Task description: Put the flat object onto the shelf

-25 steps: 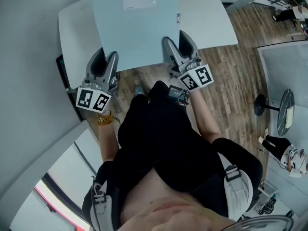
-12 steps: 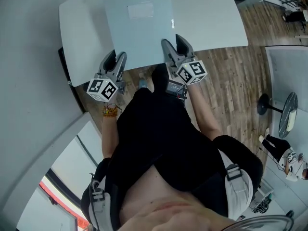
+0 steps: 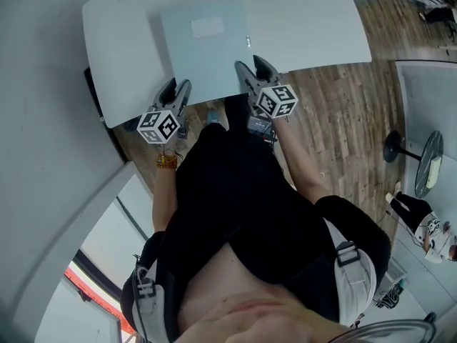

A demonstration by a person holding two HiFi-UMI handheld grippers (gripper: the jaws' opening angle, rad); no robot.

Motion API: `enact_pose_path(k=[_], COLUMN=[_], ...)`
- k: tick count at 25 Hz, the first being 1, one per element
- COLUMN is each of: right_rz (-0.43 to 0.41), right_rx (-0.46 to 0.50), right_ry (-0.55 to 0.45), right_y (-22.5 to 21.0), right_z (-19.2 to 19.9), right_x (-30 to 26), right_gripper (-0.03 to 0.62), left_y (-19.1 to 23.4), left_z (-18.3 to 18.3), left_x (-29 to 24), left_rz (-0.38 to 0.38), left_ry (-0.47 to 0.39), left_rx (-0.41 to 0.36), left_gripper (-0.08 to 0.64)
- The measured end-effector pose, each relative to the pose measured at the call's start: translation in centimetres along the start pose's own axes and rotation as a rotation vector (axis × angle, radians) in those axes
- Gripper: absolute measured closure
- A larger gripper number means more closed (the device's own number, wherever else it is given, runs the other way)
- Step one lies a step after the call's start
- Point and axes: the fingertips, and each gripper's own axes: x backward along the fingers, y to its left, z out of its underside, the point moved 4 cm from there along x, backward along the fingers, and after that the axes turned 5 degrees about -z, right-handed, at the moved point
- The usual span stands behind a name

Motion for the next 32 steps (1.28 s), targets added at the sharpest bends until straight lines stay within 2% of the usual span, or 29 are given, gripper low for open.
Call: enact_pose_path(k=[6,11,13,16,18,22,27,32], right_rz=[0.03,0.034,0.015,-0.015,-0.025,-0.04,-0.032,-0.031], right_rx=[-0.051,-0.03,-0.006,0.039,0.03,-0.046,-0.072,-0.065], right_ry=[0.097,0.083,0.096,0.13,0.135,0.172,0.211,0.219], right_y=[-1.9,-1.9,-1.7,-1.2,-0.8,-0.3,-0.1,-0.4], right_z=[3.1,3.3,3.1,2.6,2.4,3.3,4.8,4.4], right_x=[-1.0,-0.9,-0.7,0.1,1.0,2.8,3.1,1.8], right_gripper=[0.362,0.36,0.359,0.345,0.344,0.337,0.339,0.356], left_y=[1.5,1.8,1.7,1.0,0.4,-0.5,-0.3,0.2], left_z=[2.0,2.4,2.1,1.4,1.4,2.3,3.8,3.6], left_x=[-1.4,-1.3,-0.8,0.5,1.7,3.7,3.9,2.6], left_rz=[-0.049,-0.032,-0.033,-0.043,-0.024,0.009,-0.003,-0.008], left_ry=[0.078,0.058,0.043,0.011,0.008,0.034,0.064,0.08], left_rx=[0.046,0.092,0.04,-0.138,-0.19,-0.185,-0.155,-0.142], left_gripper=[0.351,0.344,0.342,0.342,0.342,0.342,0.344,0.37])
